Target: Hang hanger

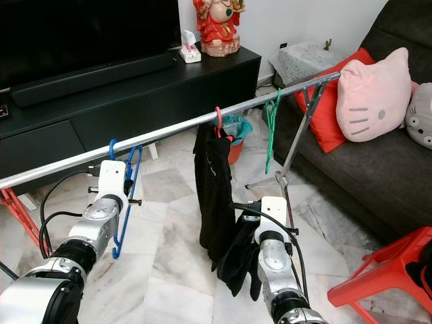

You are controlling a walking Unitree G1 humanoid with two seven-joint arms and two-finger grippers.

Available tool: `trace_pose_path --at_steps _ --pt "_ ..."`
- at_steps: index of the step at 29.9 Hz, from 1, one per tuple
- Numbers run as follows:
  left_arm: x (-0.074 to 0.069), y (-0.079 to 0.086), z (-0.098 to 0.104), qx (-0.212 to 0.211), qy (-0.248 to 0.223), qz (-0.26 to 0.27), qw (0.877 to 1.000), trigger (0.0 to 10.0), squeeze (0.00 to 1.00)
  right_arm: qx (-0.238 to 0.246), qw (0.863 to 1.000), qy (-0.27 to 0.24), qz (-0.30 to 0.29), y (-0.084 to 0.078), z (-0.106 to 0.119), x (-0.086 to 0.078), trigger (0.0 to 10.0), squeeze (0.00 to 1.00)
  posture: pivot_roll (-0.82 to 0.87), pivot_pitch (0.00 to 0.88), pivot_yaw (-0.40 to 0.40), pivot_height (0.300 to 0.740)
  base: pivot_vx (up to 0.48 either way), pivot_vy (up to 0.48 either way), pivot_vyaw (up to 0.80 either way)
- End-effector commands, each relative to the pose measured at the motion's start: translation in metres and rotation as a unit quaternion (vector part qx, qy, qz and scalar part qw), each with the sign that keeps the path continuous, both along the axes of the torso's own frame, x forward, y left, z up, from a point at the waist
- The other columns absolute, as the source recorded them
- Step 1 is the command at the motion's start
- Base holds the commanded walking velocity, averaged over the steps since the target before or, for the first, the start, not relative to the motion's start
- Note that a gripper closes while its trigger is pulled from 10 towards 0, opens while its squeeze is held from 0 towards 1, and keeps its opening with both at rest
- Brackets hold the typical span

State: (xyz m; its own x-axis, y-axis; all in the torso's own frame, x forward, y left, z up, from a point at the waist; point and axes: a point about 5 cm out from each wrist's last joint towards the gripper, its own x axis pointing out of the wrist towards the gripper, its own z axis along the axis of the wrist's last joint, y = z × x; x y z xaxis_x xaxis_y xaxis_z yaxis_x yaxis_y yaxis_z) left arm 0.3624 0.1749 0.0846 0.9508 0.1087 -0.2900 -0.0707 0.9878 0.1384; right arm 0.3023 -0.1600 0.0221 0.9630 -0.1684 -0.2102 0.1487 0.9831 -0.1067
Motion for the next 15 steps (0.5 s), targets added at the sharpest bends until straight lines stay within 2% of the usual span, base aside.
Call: trace_pose_path --at_steps 1,13,15 --pt "-0.0020 0.0029 -0.0033 0.002 0.004 0.006 1.000 0.0 0.00 0.001 1.000 -0.006 0.000 0.0009 0.0035 0.0032 10.0 0.00 0.05 0.000 -0.013 0.740 0.000 0.000 0.00" --pt "-0.0045 0.0025 -0.0052 0.002 -0.003 0.006 1.000 0.0 0.00 0.000 1.000 -0.001 0.002 0.0029 0.0007 0.0006 10.0 0.00 0.05 0.000 -0.010 0.740 0.000 0.000 0.00" --pt "-0.0065 0.0056 -0.0017 -0.004 -0.025 0.017 1.000 0.0 0.00 0.001 1.000 -0.001 0.003 0.0036 0.0000 -0.0001 10.0 0.00 0.05 0.000 -0.008 0.740 0.000 0.000 0.00"
